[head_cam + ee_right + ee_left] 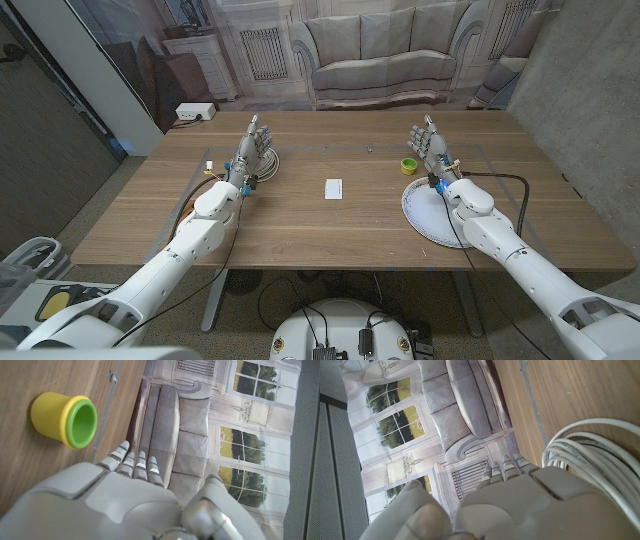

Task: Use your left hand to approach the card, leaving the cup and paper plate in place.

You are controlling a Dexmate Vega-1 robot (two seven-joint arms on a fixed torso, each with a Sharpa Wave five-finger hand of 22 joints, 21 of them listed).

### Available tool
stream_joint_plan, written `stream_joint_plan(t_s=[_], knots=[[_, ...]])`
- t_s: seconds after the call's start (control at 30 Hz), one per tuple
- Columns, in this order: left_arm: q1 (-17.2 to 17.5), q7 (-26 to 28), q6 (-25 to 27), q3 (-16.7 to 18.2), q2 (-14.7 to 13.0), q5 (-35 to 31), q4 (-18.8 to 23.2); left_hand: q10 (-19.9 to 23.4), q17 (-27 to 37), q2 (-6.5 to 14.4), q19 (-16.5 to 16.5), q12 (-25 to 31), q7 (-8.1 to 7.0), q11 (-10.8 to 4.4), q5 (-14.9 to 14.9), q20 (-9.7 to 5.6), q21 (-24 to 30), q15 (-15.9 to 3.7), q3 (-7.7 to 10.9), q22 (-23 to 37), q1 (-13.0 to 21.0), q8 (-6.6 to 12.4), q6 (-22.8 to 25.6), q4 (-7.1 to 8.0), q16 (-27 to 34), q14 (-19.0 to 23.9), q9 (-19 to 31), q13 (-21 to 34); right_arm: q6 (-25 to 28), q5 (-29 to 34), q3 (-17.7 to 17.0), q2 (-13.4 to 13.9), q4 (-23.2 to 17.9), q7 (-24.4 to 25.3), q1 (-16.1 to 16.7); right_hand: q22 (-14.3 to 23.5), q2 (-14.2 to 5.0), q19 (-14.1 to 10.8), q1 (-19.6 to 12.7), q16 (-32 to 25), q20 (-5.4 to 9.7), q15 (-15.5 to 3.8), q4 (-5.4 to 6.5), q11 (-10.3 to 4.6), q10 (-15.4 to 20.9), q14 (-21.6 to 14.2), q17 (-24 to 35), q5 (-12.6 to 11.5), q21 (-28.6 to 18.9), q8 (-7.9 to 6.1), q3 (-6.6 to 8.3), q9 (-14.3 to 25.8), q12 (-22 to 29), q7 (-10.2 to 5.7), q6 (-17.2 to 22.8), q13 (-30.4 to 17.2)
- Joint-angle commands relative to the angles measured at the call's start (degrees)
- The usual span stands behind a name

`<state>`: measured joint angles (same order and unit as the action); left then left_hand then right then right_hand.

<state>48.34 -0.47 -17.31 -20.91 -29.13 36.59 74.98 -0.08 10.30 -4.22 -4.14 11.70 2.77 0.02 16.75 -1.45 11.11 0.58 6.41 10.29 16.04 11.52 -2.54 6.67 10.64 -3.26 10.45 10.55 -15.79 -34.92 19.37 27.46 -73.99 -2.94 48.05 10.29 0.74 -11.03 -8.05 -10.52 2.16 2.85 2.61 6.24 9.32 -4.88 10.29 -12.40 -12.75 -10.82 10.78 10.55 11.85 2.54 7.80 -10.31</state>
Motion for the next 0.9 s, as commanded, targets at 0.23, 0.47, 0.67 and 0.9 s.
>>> stream_joint_plan(t_s=[0.23, 0.47, 0.67, 0.9], knots=[[0.6, 1.0, 0.4, 0.2, -0.4, -1.0, 1.2, 0.3, 0.2, 0.1, 0.0, 0.4, 0.19, 0.19, 0.5, -0.66, 0.4, -0.08, -0.14, 0.1, 0.5, 0.40, 0.4, 0.31, 0.5, -0.1, 0.2, 0.3, 3.7, 7.5, -9.0, -6.6, -2.1, -4.0, 3.0, 0.2, -0.07, -0.4, -0.4, -0.2, 0.07, 0.09, -0.11, 0.23, 0.3, -0.5, 0.1, -0.3, -0.2, -0.34, 0.32, 0.2, 0.2, 0.01, 0.4, -0.2], [1.5, 0.4, 1.2, 0.9, -1.5, -0.1, 2.7, 1.0, 0.2, 0.5, 0.2, 0.6, 0.11, -0.09, 0.7, -0.44, 0.5, -0.44, -0.06, 0.1, 0.9, 0.59, 1.2, 0.14, 0.6, 0.6, 0.2, 0.3, 4.1, 9.4, -10.8, -8.0, -3.1, -4.9, 4.0, 0.2, -0.15, -0.5, -0.4, -0.2, 0.06, 0.02, -0.18, 0.41, 0.5, -0.5, 0.1, -0.2, -0.1, -0.38, 0.30, 0.2, 0.2, 0.08, 0.5, -0.3], [2.6, 1.6, 0.8, 1.3, -2.9, -1.3, 5.1, 1.4, 0.2, 0.8, 0.3, 0.7, -0.02, -0.04, 0.8, -0.42, 0.5, -0.55, 0.03, 0.1, 1.3, 0.62, 1.5, 0.03, 0.6, 0.9, 0.2, 0.3, 3.4, 10.6, -11.6, -9.0, -3.1, -6.1, 4.2, 0.2, -0.19, -0.6, -0.5, -0.2, 0.07, 0.05, -0.21, 0.38, 0.5, -0.5, 0.1, -0.2, -0.1, -0.40, 0.28, 0.2, 0.2, 0.22, 0.6, -0.3], [2.2, 1.3, -0.9, 1.0, -2.6, -2.5, 5.6, 1.9, 0.2, 1.1, 0.4, 0.8, -0.05, -0.14, 0.9, -0.37, 0.5, -0.55, 0.11, 0.1, 1.6, 0.73, 2.1, -0.12, 0.7, 1.4, 0.2, 0.3, 3.1, 11.1, -12.6, -9.4, -4.6, -6.4, 5.1, 0.2, -0.23, -0.6, -0.5, -0.2, 0.02, -0.02, -0.26, 0.30, 0.5, -0.6, 0.1, -0.1, -0.1, -0.38, 0.26, 0.2, 0.2, 0.27, 0.5, -0.3]])
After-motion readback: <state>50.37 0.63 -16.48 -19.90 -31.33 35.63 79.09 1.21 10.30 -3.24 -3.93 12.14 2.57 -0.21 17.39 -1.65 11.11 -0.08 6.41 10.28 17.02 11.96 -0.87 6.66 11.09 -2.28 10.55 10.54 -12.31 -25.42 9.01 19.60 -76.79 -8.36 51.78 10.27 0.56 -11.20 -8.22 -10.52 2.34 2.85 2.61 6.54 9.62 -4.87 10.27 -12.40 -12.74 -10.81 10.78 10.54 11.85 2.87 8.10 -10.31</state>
